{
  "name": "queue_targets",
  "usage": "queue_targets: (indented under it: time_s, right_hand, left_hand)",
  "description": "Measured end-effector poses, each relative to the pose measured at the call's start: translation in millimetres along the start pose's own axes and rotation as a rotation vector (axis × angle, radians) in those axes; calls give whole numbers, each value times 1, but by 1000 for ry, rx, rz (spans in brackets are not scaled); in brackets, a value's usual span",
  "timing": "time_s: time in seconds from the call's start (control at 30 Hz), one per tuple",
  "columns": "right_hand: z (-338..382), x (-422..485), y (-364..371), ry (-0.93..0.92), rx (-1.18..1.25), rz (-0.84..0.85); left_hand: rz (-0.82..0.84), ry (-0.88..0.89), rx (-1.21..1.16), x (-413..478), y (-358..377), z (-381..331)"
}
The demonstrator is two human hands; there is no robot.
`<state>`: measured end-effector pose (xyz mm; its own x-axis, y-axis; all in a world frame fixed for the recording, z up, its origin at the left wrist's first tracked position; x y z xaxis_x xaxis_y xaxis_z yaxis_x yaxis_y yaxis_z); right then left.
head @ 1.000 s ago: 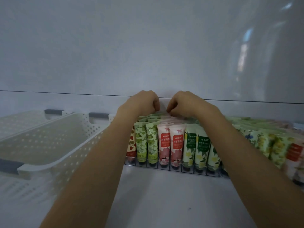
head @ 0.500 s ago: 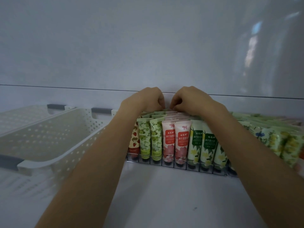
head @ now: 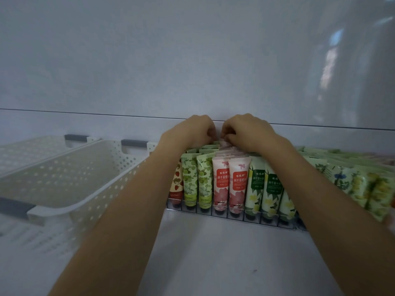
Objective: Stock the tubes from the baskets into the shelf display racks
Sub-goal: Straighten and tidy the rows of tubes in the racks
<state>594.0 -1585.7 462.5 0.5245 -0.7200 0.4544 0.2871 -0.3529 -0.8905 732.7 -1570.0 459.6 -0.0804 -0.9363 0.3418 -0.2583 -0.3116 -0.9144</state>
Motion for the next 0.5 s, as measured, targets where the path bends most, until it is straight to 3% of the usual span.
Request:
queue_targets:
  time_s: [0.17, 0.33, 0.5]
  right_hand:
    - [1, 1, -9, -1, 36, -57]
    - [2, -1, -4, 11, 113, 78]
    - [-17, -1, -30, 55, 163, -13]
  left_hand:
    - [1, 8, 6, 1, 0, -2]
    - [-10, 20, -3, 1, 0, 2]
    - [-69, 111, -80, 3, -2, -4]
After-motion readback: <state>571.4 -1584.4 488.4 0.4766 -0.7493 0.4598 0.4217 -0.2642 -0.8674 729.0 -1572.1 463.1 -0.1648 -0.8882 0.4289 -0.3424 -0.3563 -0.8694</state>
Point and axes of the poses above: each hand's wrist, its own x-axis towards the middle knuckle, its own y-axis out of the palm, z = x × y, the point moved 1 cm from there along x, towards the middle knuckle, and after that the axes turned 3 degrees about -z, right-handed, at the moved point
